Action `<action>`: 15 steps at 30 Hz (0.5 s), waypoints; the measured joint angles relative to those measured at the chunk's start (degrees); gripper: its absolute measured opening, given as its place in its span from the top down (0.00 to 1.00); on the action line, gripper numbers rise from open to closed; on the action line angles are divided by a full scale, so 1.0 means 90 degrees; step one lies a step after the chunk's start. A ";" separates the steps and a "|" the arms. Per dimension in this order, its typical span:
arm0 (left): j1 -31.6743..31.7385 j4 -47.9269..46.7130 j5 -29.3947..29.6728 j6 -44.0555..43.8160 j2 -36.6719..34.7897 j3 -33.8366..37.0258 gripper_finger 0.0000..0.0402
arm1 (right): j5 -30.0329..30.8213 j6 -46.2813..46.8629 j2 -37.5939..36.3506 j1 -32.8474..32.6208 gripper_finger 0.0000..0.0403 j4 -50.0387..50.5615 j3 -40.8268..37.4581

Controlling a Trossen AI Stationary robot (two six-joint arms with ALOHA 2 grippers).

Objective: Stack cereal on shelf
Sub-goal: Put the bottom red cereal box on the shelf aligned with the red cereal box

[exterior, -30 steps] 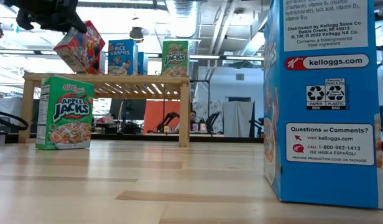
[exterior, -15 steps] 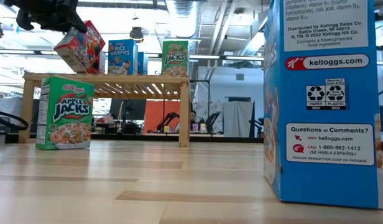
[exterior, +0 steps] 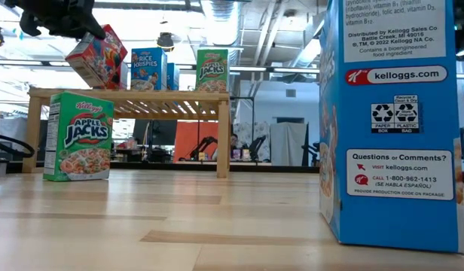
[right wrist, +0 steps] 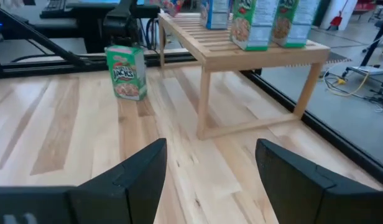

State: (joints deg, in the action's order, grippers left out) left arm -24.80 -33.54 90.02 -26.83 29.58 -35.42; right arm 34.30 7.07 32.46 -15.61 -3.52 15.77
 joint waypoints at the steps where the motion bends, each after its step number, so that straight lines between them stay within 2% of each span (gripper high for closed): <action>1: 0.0000 0.0000 0.0000 0.0000 0.0000 0.0000 0.71 | 0.0003 0.0025 -0.0112 0.0026 0.33 -0.0015 -0.0102; 15: 0.0000 0.0000 0.0000 0.0056 0.0000 0.0000 0.71 | 0.0003 0.0343 -0.1769 0.0211 0.33 -0.0015 -0.1316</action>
State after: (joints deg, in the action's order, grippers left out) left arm -24.80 -33.54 90.02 -26.33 29.58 -35.42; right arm 34.33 10.16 16.53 -13.72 -3.66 3.93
